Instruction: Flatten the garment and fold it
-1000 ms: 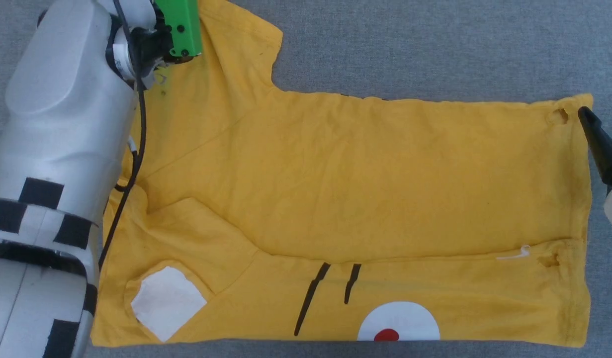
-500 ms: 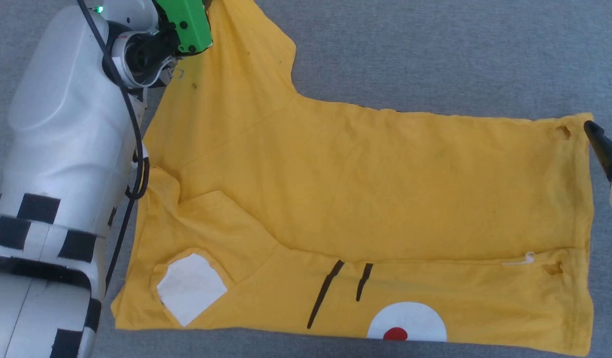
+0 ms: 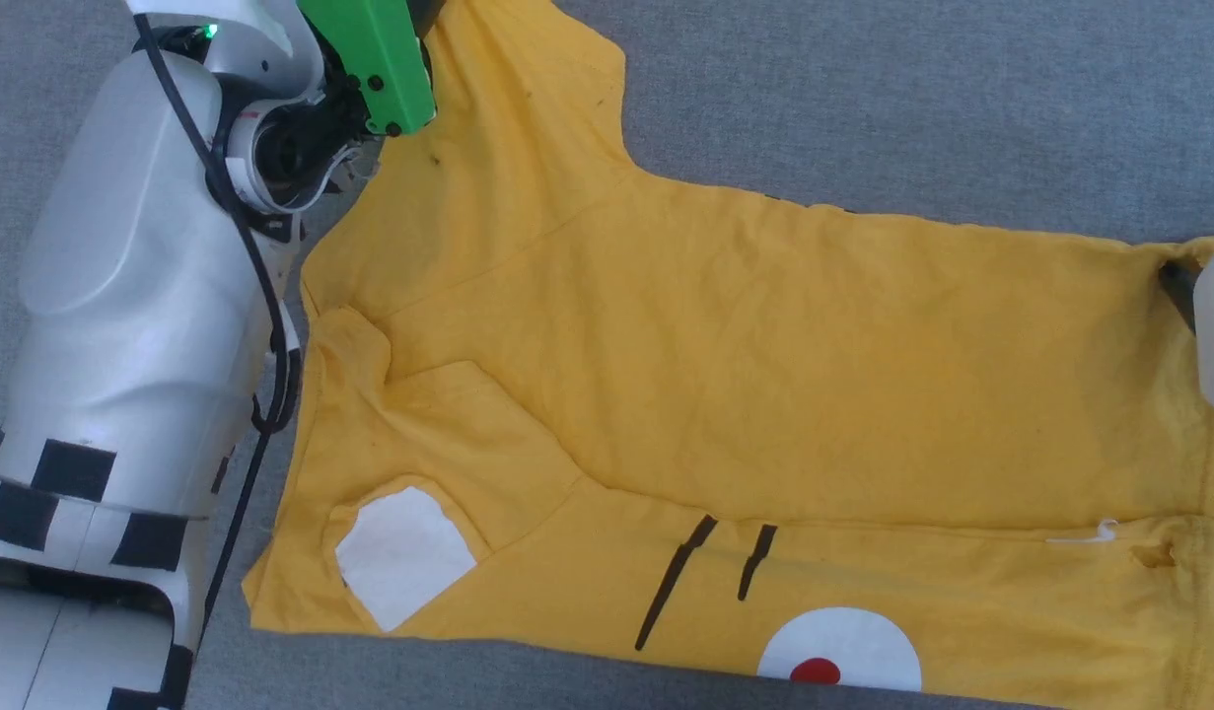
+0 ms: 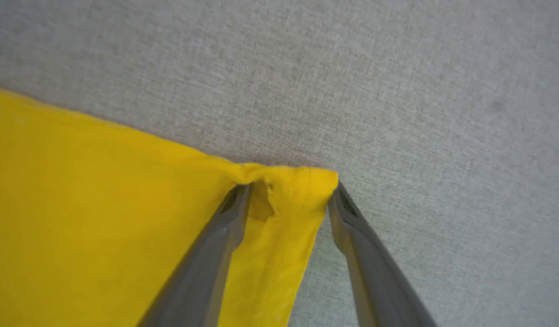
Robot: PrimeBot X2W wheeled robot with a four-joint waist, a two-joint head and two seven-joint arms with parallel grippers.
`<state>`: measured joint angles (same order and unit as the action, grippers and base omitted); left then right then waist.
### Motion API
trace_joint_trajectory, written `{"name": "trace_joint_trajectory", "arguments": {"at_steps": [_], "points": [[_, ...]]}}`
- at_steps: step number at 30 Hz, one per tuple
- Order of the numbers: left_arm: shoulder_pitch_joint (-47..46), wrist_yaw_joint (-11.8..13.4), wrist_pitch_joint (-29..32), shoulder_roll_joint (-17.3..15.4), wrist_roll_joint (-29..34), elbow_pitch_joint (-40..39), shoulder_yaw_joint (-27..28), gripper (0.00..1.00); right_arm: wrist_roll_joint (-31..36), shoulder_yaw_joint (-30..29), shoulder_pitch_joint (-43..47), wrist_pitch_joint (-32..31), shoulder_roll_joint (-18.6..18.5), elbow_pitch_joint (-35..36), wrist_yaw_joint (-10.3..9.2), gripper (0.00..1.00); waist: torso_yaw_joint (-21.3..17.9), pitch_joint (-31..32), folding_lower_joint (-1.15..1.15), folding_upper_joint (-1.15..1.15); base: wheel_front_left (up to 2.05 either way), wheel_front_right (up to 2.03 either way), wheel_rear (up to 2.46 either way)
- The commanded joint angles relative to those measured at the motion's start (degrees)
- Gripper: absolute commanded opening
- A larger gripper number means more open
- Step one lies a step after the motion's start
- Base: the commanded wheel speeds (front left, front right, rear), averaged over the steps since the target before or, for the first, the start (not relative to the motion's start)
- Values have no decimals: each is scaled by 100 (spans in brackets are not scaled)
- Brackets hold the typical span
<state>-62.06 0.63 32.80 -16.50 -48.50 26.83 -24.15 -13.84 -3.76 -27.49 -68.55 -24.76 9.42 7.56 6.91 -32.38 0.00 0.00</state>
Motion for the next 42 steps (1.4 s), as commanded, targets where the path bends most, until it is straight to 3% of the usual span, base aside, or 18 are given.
{"name": "trace_joint_trajectory", "arguments": {"at_steps": [1,10,19,30,42], "points": [[99,39,17,-65,-35,-49,27,0,-7,47,32,-11,62,-127,-8,0,-7,12,0,0,0,0,0],[398,-27,-138,-190,-161,-280,141,0,43,-194,-27,585,287,-187,-8,0,-123,496,0,0,0,0,0],[1473,-87,-375,-406,-551,-1110,428,0,-11,-462,437,1487,611,-433,-8,0,-224,1476,0,0,0,0,0],[3259,544,-430,-779,-714,-2373,676,0,-118,-677,1433,2063,892,-796,-8,0,-254,2394,0,0,0,0,0],[5008,1034,-843,-727,-1052,-3136,1080,0,-214,-714,2120,2280,1148,-956,-8,0,-240,2598,0,0,0,0,0]]}}
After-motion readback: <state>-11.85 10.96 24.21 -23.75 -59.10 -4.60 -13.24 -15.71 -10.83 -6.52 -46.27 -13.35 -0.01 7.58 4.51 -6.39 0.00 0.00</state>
